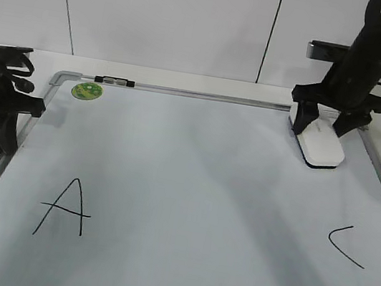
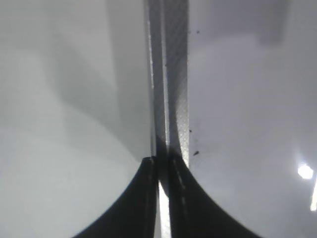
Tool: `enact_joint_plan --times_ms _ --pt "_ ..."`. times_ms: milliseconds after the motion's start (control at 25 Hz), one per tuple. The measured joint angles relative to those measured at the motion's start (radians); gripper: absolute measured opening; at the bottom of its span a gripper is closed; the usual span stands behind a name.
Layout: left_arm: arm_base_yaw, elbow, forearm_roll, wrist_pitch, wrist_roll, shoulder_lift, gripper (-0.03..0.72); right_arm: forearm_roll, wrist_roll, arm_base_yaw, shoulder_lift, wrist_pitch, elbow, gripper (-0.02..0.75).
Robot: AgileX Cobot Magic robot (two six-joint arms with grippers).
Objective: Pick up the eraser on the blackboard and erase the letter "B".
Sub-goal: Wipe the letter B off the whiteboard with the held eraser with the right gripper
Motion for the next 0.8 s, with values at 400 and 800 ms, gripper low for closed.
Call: enact_joint_plan --times_ms 400,800 --pt "0.0 0.0 0.0 0.0 0.0 0.0 0.024 -0.022 0.0 0.0 0.002 0.0 0.0 0.616" --pt "0.0 0.0 0.0 0.0 0.0 0.0 0.025 -0.056 0.002 0.021 0.002 0.0 0.0 0.616"
